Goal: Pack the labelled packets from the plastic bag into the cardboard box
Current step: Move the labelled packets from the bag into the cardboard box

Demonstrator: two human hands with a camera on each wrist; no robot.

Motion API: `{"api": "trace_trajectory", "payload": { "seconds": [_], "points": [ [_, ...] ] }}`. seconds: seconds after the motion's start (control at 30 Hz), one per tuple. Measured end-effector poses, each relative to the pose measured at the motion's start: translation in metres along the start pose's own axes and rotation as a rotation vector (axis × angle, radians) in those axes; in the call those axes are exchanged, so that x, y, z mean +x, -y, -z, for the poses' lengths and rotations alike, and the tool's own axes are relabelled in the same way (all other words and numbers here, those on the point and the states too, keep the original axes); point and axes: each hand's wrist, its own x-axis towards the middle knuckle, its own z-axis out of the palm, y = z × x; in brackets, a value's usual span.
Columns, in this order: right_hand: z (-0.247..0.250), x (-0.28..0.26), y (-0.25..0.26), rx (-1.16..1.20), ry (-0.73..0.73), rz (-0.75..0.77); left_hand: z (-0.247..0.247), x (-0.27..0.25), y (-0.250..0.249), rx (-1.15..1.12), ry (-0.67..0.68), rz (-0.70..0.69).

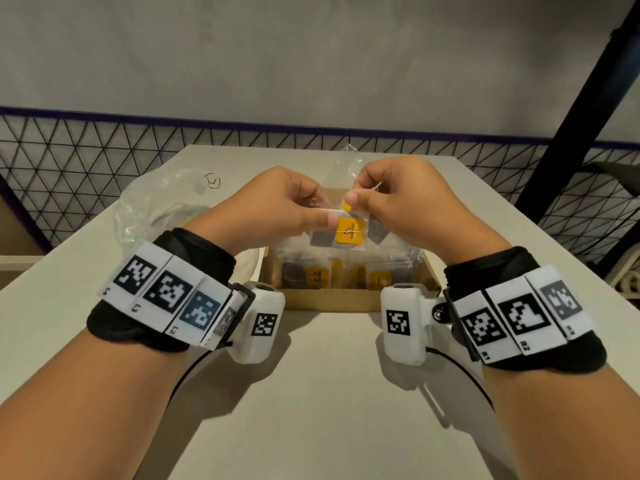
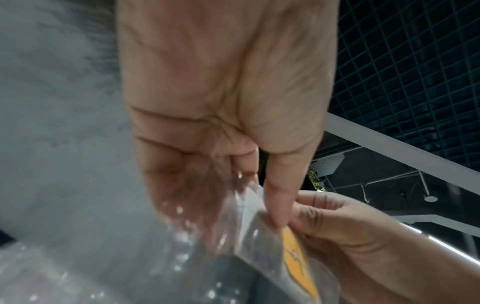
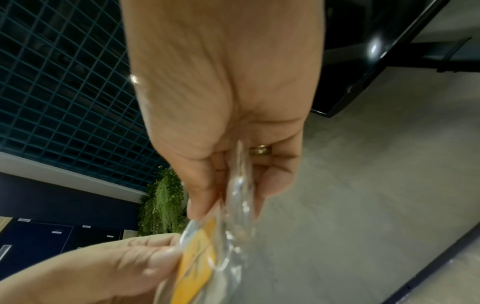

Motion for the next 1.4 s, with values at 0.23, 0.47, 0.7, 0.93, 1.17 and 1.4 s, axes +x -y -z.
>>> {"api": "trace_trajectory", "payload": {
  "seconds": [0.23,0.47,0.7,0.93,1.17,1.4],
  "points": [
    [0.003,0.001,-0.004,-0.005,0.076,-0.024,0.002,0.002,0.002,0.055,-0.037,0.022],
    [0.02,-0.002,-0.015,-0.153,0.163,-0.034,0.001,0.004,0.009,0.217,-0.028,0.042],
    [0.017,-0.002,-0.02,-0.301,0.31,-0.049,-0.007,0.007,0.014,0.238,0.088,-0.004],
    [0.011,-0.008,-0.021,-0.42,0.519,-0.155,-0.012,0.008,0.018,0.255,0.147,0.033],
    [0.012,-0.007,-0.024,-0.457,0.504,-0.188,-0.007,0.006,0.015,0.276,0.095,-0.023],
    [0.014,-0.008,-0.023,-0.509,0.501,-0.21,-0.008,0.004,0.016,0.471,0.223,0.105]
  ]
}}
